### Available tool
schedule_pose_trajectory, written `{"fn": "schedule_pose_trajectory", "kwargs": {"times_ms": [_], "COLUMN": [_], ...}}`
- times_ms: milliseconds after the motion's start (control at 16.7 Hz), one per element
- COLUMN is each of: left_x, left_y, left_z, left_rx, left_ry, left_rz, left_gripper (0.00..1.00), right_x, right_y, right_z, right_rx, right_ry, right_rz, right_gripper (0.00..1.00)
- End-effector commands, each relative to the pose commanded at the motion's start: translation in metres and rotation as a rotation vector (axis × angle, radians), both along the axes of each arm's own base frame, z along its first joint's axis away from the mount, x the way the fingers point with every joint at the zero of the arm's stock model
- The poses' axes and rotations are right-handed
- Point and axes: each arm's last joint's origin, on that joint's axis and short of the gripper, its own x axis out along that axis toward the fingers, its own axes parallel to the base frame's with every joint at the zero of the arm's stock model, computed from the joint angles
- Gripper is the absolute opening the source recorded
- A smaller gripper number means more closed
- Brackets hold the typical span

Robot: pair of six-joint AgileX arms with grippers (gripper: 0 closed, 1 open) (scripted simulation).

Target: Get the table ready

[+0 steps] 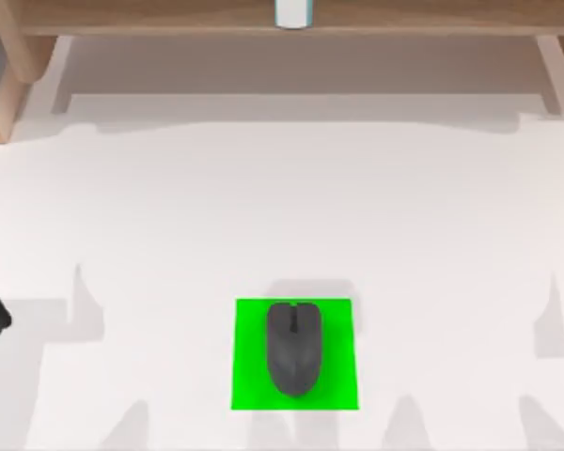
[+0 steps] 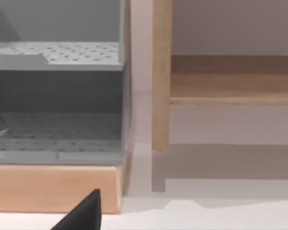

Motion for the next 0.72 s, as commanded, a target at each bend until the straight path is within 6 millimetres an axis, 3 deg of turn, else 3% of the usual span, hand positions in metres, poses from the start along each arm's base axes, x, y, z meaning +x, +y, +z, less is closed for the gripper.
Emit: {"fn": "schedule_pose_trajectory", "kwargs": {"times_ms": [180, 300, 480, 720], "left_x": [0.011, 0.030, 0.081, 0.165], "left_y": [-0.005, -0.013, -0.035, -0.087], "left_z": [0.041, 0.070, 0.105, 0.118], "left_rx": [-0.004, -0.007, -0.003, 0.012], "left_ry": [-0.028, -0.029, 0.005, 0.045], "left_rz": [0.001, -0.001, -0.005, -0.010], "left_gripper": [1.00, 1.00, 1.00, 1.00], "right_x": [0.000, 0.000, 0.000, 0.000], "right_y": [0.000, 0.000, 0.000, 0.000], "right_z": [0.000, 0.000, 0.000, 0.000], "right_rx": [0.000, 0.000, 0.000, 0.000], "right_ry": [0.000, 0.000, 0.000, 0.000], "right_rz": [0.000, 0.000, 0.000, 0.000], "right_gripper": [1.00, 1.00, 1.00, 1.00]}}
